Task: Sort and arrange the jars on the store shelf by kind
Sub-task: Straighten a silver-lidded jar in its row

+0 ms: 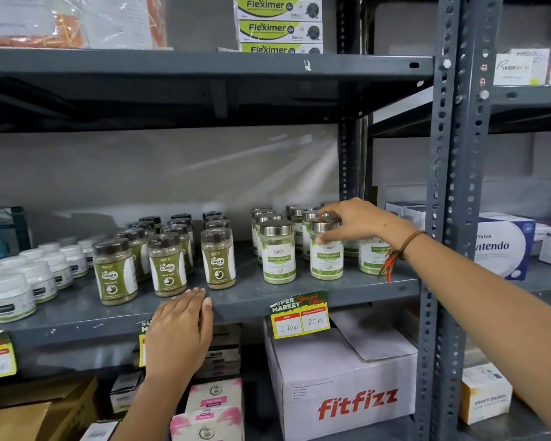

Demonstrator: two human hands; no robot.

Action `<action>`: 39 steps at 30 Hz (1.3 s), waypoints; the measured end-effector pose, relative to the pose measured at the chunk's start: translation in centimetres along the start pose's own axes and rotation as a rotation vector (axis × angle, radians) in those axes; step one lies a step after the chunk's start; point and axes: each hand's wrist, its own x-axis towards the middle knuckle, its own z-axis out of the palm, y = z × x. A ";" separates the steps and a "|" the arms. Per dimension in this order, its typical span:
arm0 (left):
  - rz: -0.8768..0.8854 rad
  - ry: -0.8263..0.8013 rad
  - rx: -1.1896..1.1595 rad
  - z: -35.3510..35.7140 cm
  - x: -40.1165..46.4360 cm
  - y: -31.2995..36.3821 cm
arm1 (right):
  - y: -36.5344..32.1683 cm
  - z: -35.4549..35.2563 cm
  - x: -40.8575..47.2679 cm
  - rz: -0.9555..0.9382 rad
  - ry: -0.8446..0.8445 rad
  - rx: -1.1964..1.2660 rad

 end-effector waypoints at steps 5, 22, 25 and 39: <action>0.000 0.006 0.001 -0.1 0.0 0.0 | -2.9 -0.4 0.3 -0.109 0.224 0.020; 0.024 0.036 0.017 0.5 0.3 -0.5 | -17.7 4.3 7.0 -0.382 0.006 -0.070; 0.027 0.052 0.029 0.7 0.3 -0.5 | -17.9 4.8 7.2 -0.391 -0.011 -0.054; 0.030 0.076 0.018 0.6 0.2 -0.4 | -17.3 4.3 6.6 -0.387 -0.033 -0.002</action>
